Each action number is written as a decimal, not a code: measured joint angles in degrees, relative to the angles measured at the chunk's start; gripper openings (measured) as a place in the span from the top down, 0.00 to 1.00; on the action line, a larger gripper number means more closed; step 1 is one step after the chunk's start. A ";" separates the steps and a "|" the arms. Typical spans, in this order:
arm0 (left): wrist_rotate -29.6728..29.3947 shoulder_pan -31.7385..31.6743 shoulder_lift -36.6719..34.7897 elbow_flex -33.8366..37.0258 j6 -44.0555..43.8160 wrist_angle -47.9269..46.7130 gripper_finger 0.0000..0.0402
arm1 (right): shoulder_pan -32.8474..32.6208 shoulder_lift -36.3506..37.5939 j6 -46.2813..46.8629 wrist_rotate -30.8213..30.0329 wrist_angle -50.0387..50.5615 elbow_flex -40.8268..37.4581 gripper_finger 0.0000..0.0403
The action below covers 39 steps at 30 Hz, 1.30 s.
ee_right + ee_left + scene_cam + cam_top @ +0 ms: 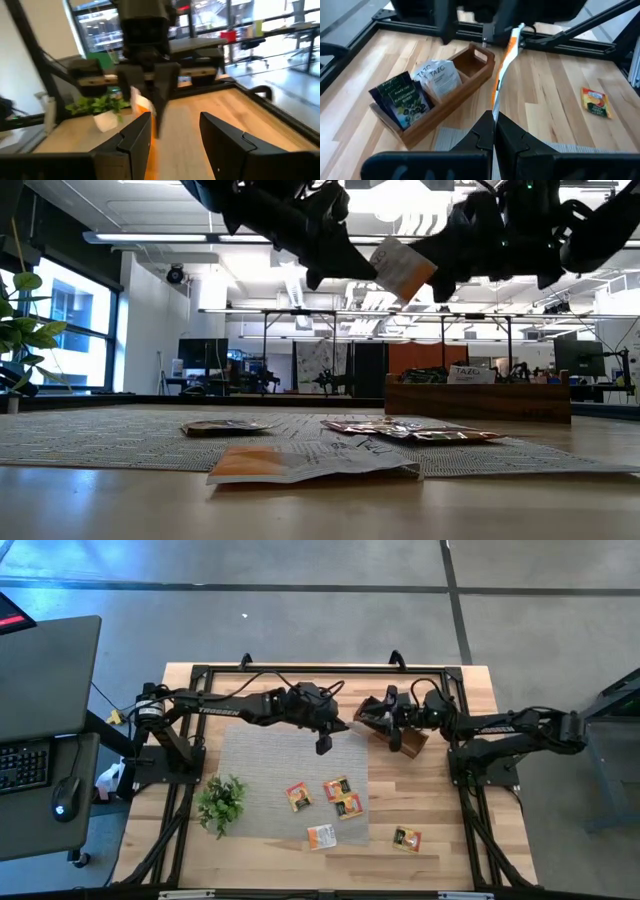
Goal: Pick & Place Tea
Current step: Put the orange tea bag into the middle section of the wooden organizer
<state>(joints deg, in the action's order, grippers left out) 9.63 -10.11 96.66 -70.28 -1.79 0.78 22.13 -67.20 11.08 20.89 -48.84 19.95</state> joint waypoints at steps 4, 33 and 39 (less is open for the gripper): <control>-0.11 0.00 0.00 0.00 -0.16 -1.64 1.00 | -1.57 -0.02 -0.65 0.62 1.63 1.94 0.59; -0.24 0.00 0.00 -0.09 -1.63 -3.51 1.00 | -6.40 -5.11 -7.57 -10.13 0.19 3.73 0.82; -1.32 0.00 0.00 -0.09 -1.57 -3.34 1.00 | -6.40 -5.09 -9.26 -10.45 1.57 3.73 0.98</control>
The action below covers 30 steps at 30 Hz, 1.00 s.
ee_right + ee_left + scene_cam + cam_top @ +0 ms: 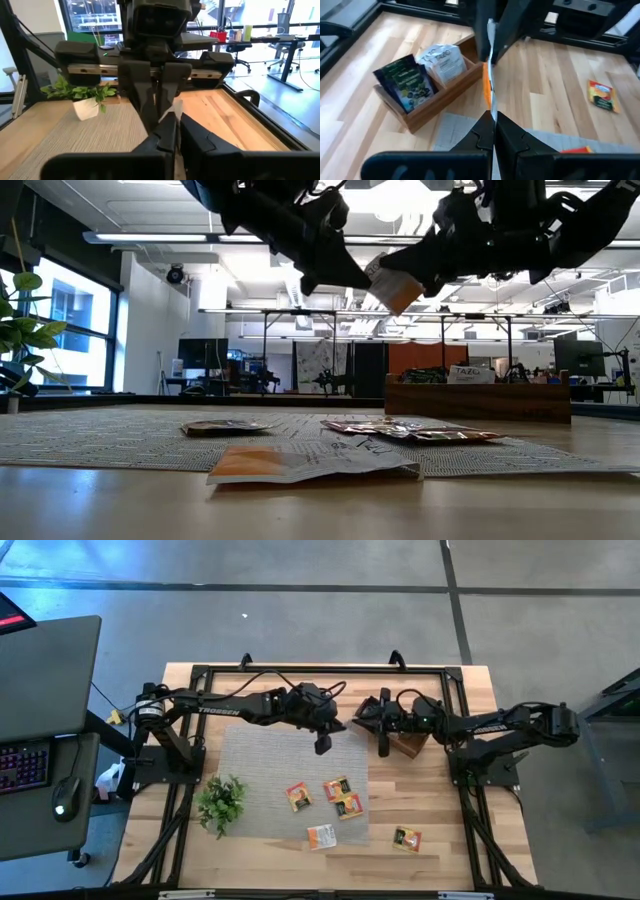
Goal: Pick & Place Tea
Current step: Put the orange tea bag into the middle section of the wooden organizer
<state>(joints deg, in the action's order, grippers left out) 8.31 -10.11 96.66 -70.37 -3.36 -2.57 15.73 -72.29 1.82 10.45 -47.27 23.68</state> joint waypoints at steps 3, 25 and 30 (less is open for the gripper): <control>-1.75 0.00 -0.01 0.00 0.09 -0.20 1.00 | 0.00 0.02 -0.63 -0.03 0.35 0.00 0.98; -11.58 0.01 -0.02 0.00 3.35 -0.55 0.75 | -0.03 0.04 2.96 -16.50 11.95 -0.22 1.00; -13.46 0.00 0.00 0.00 2.08 -1.55 0.68 | 0.60 3.46 7.20 -25.29 17.39 -0.24 1.00</control>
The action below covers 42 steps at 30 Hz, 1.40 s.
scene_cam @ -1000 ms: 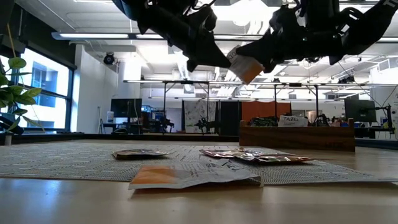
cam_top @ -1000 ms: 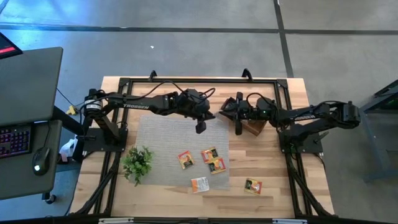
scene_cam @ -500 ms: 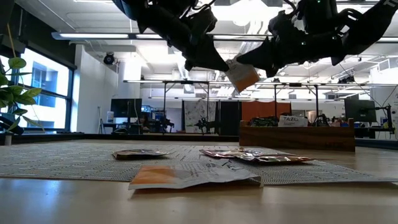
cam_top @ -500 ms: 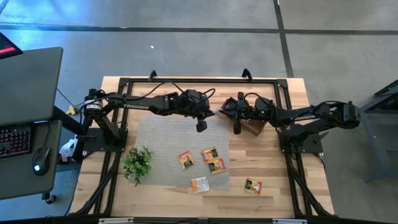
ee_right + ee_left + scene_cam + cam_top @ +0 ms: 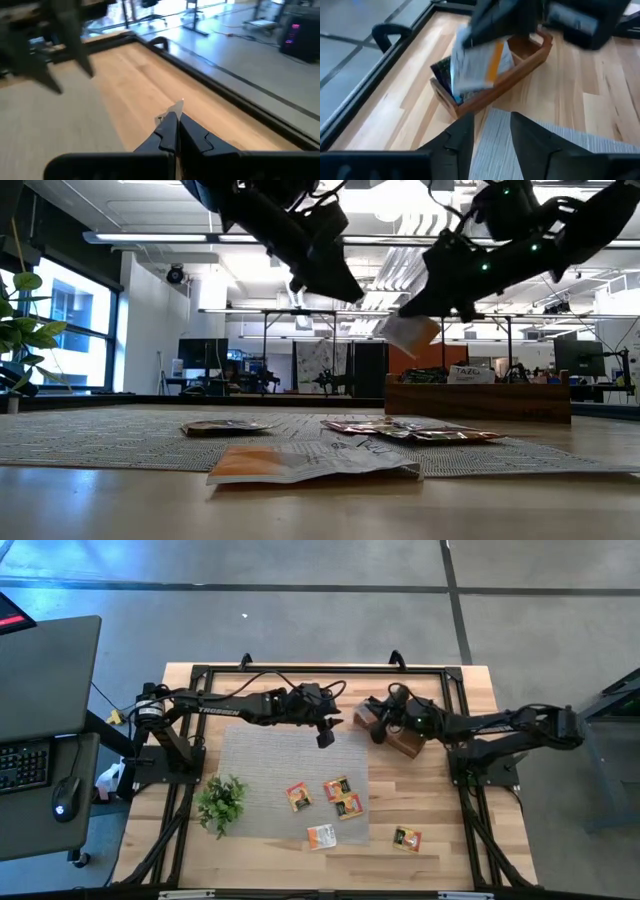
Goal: Pick & Place Tea
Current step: Put the orange tea bag into the middle section of the wooden organizer
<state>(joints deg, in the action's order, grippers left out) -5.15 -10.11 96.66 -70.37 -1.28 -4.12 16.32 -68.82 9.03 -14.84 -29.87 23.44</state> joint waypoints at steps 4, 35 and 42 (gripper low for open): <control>0.02 0.00 0.00 0.00 -0.48 -1.41 0.68 | 0.45 7.46 3.88 -5.56 12.49 0.00 1.00; -2.04 0.00 0.00 0.02 -0.50 -1.49 0.68 | -6.74 15.11 16.05 -22.67 -8.87 -20.87 0.94; -2.08 0.00 0.00 0.02 -0.56 -1.40 0.68 | -6.65 15.11 14.08 -20.56 -9.36 -20.87 0.82</control>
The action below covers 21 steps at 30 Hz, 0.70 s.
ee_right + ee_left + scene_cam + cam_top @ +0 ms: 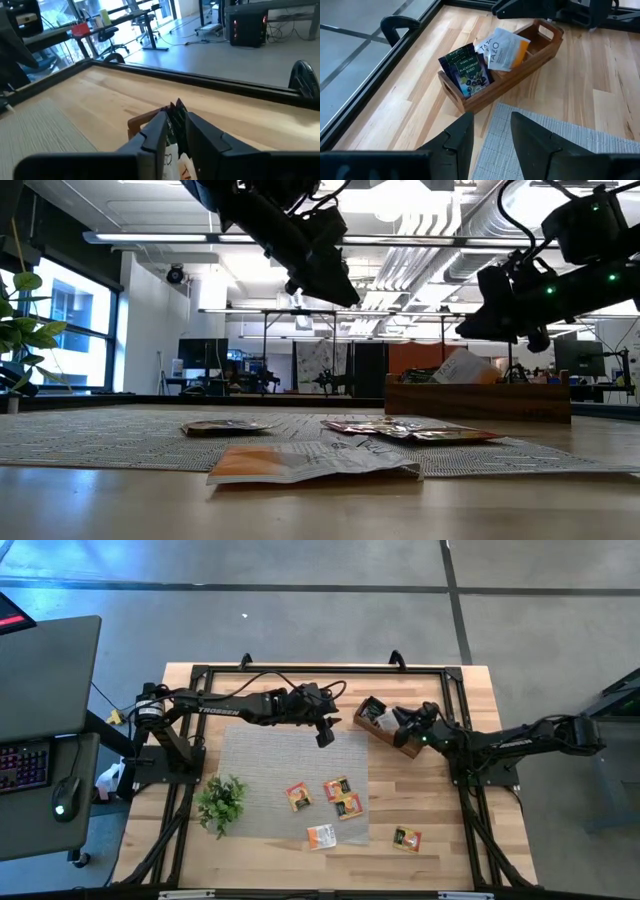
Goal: Pick & Place Tea
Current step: Put the orange tea bag into the middle section of the wooden organizer
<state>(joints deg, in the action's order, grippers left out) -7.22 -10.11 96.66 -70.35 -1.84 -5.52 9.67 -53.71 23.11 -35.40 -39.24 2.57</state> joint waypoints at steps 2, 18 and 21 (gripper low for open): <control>0.00 0.00 0.00 0.00 -0.03 0.00 0.68 | 0.00 0.00 -1.68 0.04 -0.48 0.00 0.80; 0.07 0.00 0.00 0.00 -0.05 -0.15 0.68 | -0.04 -1.07 -7.08 5.37 53.28 24.46 0.98; 0.20 0.00 0.00 0.00 -0.05 -0.20 0.68 | -0.63 -2.07 -1.87 7.54 66.55 29.29 0.99</control>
<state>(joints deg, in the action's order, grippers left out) -7.03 -10.11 96.66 -70.35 -1.89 -5.72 9.04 -55.79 21.24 -27.86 27.32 31.86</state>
